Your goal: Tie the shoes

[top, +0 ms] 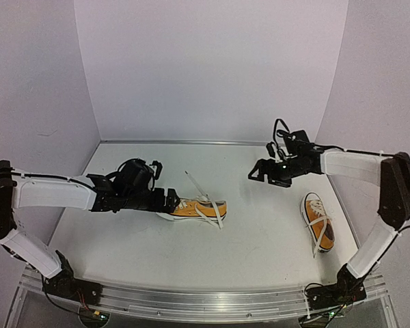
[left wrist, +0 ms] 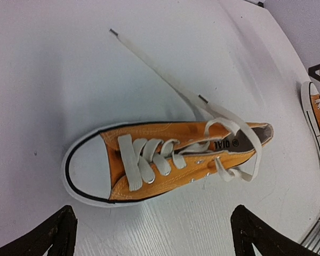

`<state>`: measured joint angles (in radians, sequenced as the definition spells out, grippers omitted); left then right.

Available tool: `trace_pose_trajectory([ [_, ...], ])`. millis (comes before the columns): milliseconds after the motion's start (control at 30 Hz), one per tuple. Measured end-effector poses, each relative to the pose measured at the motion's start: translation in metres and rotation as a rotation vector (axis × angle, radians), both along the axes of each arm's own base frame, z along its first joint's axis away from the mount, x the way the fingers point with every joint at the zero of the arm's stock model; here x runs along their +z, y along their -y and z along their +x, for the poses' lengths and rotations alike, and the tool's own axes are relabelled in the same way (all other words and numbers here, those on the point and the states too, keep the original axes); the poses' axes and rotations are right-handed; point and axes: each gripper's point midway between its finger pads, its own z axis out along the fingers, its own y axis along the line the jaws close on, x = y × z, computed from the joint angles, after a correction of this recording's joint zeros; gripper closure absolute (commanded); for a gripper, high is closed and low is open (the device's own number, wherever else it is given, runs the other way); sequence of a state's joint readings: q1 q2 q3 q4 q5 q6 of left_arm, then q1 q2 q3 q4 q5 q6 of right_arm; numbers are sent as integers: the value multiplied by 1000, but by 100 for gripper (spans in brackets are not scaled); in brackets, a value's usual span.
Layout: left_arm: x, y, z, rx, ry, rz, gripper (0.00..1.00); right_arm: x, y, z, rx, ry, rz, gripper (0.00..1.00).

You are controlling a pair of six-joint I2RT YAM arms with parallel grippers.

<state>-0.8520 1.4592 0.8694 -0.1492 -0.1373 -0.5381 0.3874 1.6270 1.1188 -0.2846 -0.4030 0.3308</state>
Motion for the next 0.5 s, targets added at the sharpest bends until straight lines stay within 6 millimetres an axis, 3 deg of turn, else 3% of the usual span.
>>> trace_pose_trajectory([
  [133,-28,-6,-16,18,-83,-34,0,-20,-49,21,96,-34,35,5],
  [267,-40,-6,-23,35,-118,-99,0,-41,-91,31,176,-72,78,7],
  [500,-44,9,-15,46,-121,-179,0,-68,-141,24,290,-147,170,12],
])
